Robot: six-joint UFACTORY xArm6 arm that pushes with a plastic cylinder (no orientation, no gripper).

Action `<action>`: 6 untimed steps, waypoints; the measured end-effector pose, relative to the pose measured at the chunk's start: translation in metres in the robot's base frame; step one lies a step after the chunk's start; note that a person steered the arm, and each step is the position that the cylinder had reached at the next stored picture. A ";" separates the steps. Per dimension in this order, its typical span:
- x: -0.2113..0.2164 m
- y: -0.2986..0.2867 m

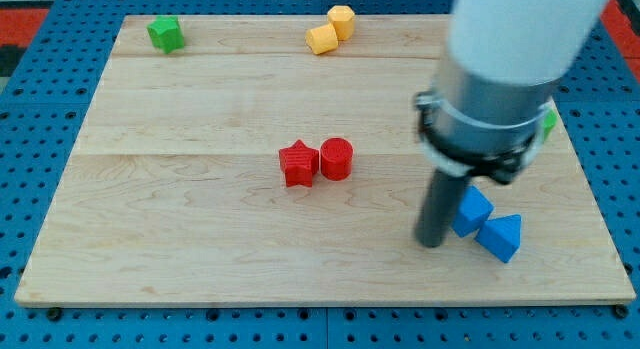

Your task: Move the blue blocks slightly down

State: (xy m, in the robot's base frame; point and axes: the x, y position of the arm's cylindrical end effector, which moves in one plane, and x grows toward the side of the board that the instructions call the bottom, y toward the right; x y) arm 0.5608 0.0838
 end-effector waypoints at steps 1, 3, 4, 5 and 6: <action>-0.030 -0.011; -0.049 0.054; -0.042 0.035; -0.046 -0.052; -0.040 -0.171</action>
